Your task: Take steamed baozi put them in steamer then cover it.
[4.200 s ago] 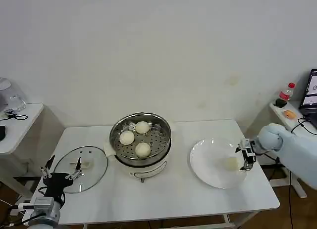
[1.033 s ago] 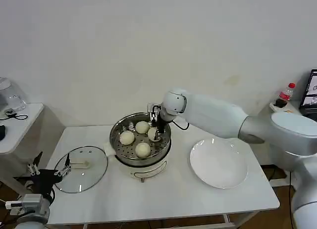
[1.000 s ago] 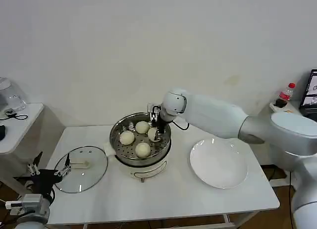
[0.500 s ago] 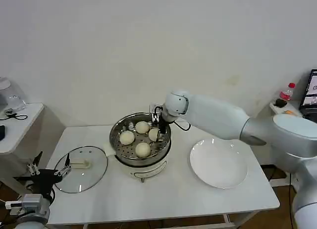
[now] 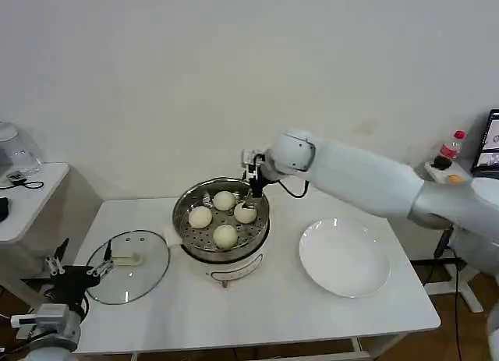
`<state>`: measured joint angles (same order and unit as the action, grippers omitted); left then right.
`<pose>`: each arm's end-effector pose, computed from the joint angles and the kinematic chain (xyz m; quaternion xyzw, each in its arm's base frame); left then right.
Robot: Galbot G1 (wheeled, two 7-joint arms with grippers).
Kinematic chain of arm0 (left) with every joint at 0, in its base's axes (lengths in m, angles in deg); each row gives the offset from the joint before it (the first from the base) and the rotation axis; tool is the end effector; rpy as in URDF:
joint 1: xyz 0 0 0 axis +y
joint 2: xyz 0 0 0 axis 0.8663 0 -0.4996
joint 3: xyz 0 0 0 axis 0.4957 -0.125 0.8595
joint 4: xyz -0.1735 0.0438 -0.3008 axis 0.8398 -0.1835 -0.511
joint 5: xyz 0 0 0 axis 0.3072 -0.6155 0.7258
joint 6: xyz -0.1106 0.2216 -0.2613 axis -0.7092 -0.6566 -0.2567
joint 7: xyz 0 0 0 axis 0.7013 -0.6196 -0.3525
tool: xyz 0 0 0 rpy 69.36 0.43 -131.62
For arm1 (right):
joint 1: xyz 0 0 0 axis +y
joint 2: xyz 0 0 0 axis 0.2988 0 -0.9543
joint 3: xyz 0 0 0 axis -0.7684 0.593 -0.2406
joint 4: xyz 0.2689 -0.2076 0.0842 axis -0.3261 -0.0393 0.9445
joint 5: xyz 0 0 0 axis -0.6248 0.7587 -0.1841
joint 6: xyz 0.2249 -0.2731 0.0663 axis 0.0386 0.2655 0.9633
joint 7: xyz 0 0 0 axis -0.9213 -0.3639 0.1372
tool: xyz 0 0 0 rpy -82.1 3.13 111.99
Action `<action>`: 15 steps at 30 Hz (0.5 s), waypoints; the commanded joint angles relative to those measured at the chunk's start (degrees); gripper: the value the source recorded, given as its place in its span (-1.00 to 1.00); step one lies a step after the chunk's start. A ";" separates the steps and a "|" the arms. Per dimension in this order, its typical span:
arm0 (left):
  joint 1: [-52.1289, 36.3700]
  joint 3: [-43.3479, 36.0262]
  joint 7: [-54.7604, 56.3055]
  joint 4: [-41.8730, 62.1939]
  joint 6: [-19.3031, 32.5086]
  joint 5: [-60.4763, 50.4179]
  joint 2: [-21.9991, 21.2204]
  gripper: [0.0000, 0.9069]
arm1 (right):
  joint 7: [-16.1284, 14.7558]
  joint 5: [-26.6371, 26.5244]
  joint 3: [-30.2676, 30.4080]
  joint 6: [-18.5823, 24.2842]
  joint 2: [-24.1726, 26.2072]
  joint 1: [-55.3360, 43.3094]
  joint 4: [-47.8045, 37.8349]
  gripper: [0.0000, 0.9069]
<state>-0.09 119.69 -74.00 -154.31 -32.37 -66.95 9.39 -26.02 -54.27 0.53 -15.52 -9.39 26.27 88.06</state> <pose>0.1880 0.1386 -0.2466 0.0883 -0.9793 -0.1737 0.0549 0.5478 0.1087 -0.0717 0.4824 -0.6985 0.4813 0.2183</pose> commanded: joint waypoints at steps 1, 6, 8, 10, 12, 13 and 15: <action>0.21 -0.34 0.05 0.09 0.08 -0.47 -0.06 1.00 | 23.14 -0.58 -18.58 2.18 13.45 16.03 18.63 1.00; 0.28 -0.14 -0.44 1.06 1.80 -2.07 0.23 1.00 | 32.61 7.22 -35.06 12.59 21.82 36.46 26.93 1.00; 0.13 -0.23 -0.45 1.66 2.18 -2.42 0.21 1.00 | 33.52 9.49 -44.97 15.34 23.19 45.28 28.36 1.00; -0.08 -0.52 -0.47 2.82 2.97 -3.71 0.16 1.00 | 34.57 13.78 -56.27 19.21 23.31 58.84 30.08 1.00; -0.20 -0.90 -0.45 3.46 3.31 -4.71 0.13 1.00 | 34.37 16.22 -68.26 22.68 20.90 69.44 31.66 1.00; -0.28 -1.14 -0.42 4.08 3.48 -5.54 0.17 1.00 | 34.78 16.65 -71.94 24.46 20.10 74.52 32.33 1.00; -0.37 -1.53 -0.49 4.61 3.93 -7.12 0.44 1.00 | 34.24 18.59 -79.63 27.59 17.08 83.03 33.63 1.00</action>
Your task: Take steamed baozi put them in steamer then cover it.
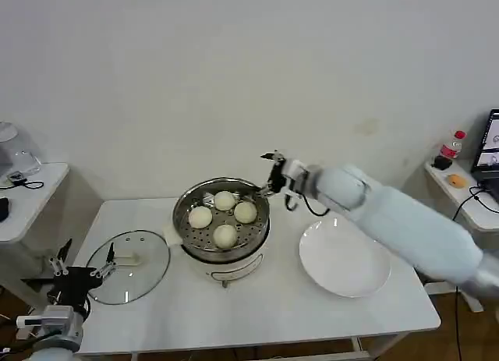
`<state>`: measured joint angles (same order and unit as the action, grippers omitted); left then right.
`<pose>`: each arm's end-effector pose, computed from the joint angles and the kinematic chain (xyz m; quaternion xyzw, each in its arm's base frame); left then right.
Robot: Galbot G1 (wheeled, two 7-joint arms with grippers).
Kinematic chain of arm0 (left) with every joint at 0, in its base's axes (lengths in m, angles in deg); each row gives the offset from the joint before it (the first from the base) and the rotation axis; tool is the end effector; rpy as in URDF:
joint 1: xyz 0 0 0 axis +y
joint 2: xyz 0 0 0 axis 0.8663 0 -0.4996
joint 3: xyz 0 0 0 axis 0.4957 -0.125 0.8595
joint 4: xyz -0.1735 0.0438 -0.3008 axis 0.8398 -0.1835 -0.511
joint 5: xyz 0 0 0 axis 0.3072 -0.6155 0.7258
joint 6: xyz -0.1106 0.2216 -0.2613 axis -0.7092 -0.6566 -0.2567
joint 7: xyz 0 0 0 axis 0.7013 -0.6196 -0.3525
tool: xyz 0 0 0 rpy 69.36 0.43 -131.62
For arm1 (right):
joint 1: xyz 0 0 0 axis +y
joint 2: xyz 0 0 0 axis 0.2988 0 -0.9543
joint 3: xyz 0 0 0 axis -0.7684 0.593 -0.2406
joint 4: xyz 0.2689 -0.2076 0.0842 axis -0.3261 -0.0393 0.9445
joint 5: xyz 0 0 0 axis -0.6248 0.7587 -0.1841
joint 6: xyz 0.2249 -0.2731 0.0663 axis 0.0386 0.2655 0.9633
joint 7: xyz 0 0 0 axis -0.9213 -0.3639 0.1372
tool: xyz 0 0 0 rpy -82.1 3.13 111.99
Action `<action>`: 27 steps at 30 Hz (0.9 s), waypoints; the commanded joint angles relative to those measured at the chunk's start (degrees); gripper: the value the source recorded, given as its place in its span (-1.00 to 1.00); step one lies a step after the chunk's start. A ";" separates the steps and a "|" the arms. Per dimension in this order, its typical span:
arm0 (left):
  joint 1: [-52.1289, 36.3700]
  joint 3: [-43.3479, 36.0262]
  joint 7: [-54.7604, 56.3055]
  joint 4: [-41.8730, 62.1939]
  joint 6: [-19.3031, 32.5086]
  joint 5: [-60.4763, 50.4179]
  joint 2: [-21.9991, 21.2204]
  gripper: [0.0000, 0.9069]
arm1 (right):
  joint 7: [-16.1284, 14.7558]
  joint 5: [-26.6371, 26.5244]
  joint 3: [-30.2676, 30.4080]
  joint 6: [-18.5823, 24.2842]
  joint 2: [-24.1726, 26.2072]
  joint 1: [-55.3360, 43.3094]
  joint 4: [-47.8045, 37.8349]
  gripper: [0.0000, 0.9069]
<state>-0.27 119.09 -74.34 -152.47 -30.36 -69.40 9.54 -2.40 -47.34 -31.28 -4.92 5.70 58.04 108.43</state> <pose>0.1901 0.1407 -0.2575 0.0836 -0.9761 -0.1932 0.0539 0.4596 0.0086 -0.1300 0.3582 -0.8593 0.3643 0.0249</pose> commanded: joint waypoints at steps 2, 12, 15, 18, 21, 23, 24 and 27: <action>-0.36 -1.37 -0.03 3.33 2.19 -5.89 0.75 1.00 | 10.19 12.68 -52.46 18.57 0.03 55.97 13.89 1.00; -2.47 -3.70 0.64 11.93 7.35 -31.43 6.10 1.00 | 4.20 12.34 -78.12 28.99 -24.07 78.24 17.49 1.00; -3.58 -5.58 1.17 16.01 9.31 -41.60 7.47 1.00 | 3.41 11.88 -80.97 29.78 -27.70 80.78 17.28 1.00; -4.49 -7.41 1.78 19.63 10.52 -50.96 8.20 1.00 | 3.40 11.94 -82.28 30.35 -29.01 82.53 17.19 1.00; -4.72 -7.64 2.86 21.28 11.04 -57.37 7.66 1.00 | 3.53 11.89 -83.41 30.32 -29.38 83.15 17.10 1.00; -3.47 -7.45 3.28 21.61 10.99 -58.53 7.71 1.00 | 3.59 11.63 -84.93 30.40 -29.65 83.04 16.84 1.00; -3.00 -7.36 3.40 21.68 11.17 -59.52 7.66 1.00 | 3.59 11.53 -85.15 30.38 -29.68 83.12 16.84 1.00; -2.38 -7.98 3.28 22.20 11.30 -61.12 7.62 1.00 | 3.71 11.03 -85.76 30.38 -29.83 83.46 16.73 1.00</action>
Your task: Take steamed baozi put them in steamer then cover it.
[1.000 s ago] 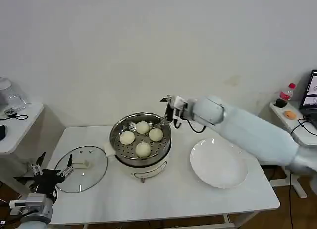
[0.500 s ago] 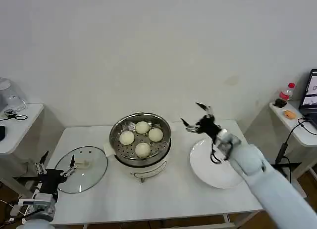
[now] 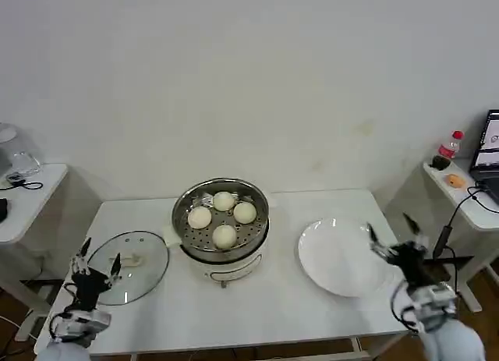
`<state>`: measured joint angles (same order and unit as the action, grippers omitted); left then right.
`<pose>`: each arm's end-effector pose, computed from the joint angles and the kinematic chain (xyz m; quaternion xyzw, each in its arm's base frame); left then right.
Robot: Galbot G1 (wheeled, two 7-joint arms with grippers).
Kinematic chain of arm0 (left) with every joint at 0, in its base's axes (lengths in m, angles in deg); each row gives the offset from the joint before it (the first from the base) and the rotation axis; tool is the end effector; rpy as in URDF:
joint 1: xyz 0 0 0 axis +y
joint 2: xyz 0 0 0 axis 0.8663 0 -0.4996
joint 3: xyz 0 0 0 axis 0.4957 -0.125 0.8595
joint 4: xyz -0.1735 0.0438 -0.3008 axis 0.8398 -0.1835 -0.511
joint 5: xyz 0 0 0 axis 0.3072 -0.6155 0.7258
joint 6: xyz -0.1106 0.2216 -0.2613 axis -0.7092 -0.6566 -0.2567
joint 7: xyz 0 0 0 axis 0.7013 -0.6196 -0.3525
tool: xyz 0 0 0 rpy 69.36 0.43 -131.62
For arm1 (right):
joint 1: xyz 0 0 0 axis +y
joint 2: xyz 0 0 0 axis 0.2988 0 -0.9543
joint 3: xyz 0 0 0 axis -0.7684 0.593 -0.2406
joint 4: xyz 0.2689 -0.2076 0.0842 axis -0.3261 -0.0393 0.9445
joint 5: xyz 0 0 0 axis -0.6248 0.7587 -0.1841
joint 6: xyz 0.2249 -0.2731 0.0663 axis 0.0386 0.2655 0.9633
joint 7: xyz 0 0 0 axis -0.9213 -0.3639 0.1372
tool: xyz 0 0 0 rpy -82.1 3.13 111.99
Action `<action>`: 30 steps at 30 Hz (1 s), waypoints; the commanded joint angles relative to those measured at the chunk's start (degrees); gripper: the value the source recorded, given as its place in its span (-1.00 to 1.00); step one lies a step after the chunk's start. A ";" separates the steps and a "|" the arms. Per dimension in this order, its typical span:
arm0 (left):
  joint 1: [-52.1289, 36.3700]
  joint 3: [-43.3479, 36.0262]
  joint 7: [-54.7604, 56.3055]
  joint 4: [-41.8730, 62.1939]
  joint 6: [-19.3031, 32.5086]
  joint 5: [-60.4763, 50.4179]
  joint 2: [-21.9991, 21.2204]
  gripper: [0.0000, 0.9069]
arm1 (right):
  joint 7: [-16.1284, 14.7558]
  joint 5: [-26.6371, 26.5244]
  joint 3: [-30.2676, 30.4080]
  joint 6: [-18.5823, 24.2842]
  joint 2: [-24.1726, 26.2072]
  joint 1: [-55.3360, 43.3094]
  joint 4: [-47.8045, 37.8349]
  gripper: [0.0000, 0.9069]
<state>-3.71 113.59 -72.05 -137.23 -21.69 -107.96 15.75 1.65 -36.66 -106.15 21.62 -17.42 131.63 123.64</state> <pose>0.2134 0.1696 -0.3306 0.0351 -0.8438 -0.5302 0.0751 0.2184 -0.1759 -0.2908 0.0067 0.9890 -0.1416 0.0420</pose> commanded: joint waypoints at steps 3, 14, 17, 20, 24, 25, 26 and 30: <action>-0.68 -3.82 0.97 9.51 2.53 -24.29 1.56 1.00 | -0.19 -0.15 -10.91 3.63 -7.04 9.83 1.52 1.00; -11.95 -9.82 0.17 17.08 1.33 -24.54 3.04 1.00 | -0.42 -1.35 -9.04 2.03 -6.01 11.44 2.25 1.00; -14.49 -10.53 0.08 18.84 1.23 -24.25 3.61 1.00 | -0.54 -1.42 -9.07 1.75 -5.95 11.92 2.71 1.00; -16.52 -11.30 -0.11 21.19 1.14 -24.05 4.21 1.00 | -0.76 -1.35 -9.05 1.71 -6.24 12.17 3.08 1.00; -18.60 -12.09 -0.25 23.76 1.06 -23.92 4.82 1.00 | -0.86 -1.40 -9.01 1.65 -6.71 12.40 3.59 1.00; -19.07 -12.13 -0.36 24.52 1.00 -23.91 4.99 1.00 | -0.89 -1.42 -9.05 1.67 -6.80 12.43 3.69 1.00; -19.29 -12.17 -0.43 24.91 0.99 -23.90 5.14 1.00 | -0.93 -1.52 -9.09 1.65 -6.86 12.52 3.82 1.00; -19.59 -12.18 -0.48 26.01 1.02 -23.37 5.63 1.00 | -1.03 -1.80 -9.26 1.64 -7.05 12.82 4.30 1.00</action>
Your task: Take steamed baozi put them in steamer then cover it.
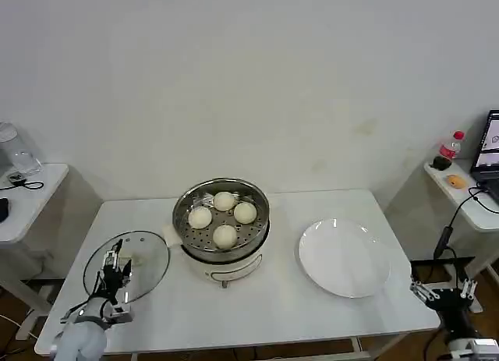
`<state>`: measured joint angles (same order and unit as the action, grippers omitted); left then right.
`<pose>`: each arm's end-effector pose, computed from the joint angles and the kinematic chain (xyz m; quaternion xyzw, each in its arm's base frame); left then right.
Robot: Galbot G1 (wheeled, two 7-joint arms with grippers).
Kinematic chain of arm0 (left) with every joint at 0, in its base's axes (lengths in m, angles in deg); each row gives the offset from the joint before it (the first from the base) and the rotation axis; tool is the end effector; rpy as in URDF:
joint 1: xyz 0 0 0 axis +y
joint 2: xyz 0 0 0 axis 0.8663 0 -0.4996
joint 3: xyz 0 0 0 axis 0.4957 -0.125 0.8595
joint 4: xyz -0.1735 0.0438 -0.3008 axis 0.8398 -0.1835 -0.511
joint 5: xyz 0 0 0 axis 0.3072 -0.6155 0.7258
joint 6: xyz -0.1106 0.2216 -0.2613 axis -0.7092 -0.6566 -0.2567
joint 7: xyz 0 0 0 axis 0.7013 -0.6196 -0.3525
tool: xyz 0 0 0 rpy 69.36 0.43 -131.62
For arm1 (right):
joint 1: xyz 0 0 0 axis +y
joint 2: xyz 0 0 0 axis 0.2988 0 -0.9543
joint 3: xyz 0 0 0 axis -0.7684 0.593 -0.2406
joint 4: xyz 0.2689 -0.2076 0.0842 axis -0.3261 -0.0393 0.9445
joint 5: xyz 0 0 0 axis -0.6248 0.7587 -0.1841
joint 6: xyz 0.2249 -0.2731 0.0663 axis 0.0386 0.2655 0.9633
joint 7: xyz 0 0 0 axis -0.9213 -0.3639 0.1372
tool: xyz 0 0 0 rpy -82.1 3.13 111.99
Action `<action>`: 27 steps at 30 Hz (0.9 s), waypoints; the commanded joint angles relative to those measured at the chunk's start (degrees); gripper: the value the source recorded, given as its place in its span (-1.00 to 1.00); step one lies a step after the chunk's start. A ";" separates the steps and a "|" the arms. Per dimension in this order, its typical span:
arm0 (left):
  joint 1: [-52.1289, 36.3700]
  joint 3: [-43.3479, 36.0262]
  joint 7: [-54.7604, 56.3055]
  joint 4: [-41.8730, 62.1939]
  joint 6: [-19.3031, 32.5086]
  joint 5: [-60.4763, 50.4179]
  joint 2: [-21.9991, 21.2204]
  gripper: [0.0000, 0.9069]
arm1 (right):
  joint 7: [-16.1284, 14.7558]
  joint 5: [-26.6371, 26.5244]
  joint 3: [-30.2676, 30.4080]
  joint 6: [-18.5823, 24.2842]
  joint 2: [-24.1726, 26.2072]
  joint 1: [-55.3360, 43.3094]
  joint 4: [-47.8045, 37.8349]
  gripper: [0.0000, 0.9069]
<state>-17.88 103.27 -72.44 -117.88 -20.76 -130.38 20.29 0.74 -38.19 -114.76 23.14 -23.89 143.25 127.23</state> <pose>0.2833 0.1863 -0.3910 -0.0421 -0.7117 -0.6934 0.1044 0.1393 -0.1920 -0.3039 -0.0681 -0.9893 0.1291 0.0067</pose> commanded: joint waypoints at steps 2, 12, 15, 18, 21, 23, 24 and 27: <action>-5.79 -1.95 -0.09 7.36 0.09 -0.92 1.12 1.00 | -0.15 -0.34 -0.65 0.14 -0.66 1.16 0.75 1.00; -9.09 -2.54 0.12 10.52 0.01 -1.00 1.65 1.00 | -0.25 -0.44 -0.80 0.45 -1.05 1.38 1.00 1.00; -9.84 -2.56 0.09 11.35 -0.06 -1.14 1.75 1.00 | -0.25 -0.36 -0.79 0.56 -1.19 1.35 0.92 1.00; -10.27 -2.61 0.04 12.48 -0.01 -1.25 1.72 0.33 | -0.32 -0.34 -0.77 0.74 -1.29 1.36 0.98 1.00; -10.41 -2.66 0.14 13.04 0.13 -1.27 1.55 -0.80 | -0.35 -0.38 -0.77 0.79 -1.32 1.42 1.21 1.00; -10.39 -2.68 0.15 13.02 0.19 -1.28 1.41 -1.00 | -0.37 -0.39 -0.80 0.83 -1.32 1.49 1.36 1.00; -10.35 -2.68 0.20 12.97 0.25 -1.29 1.32 -1.00 | -0.37 -0.39 -0.82 0.86 -1.35 1.53 1.41 1.00; -10.20 -2.55 0.57 12.88 0.49 -1.40 1.02 -1.00 | -0.34 -0.40 -0.84 0.87 -1.45 1.51 1.40 1.00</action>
<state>-27.13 100.77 -72.19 -106.58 -20.47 -131.57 21.51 0.38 -38.55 -115.51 23.95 -25.23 144.69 128.58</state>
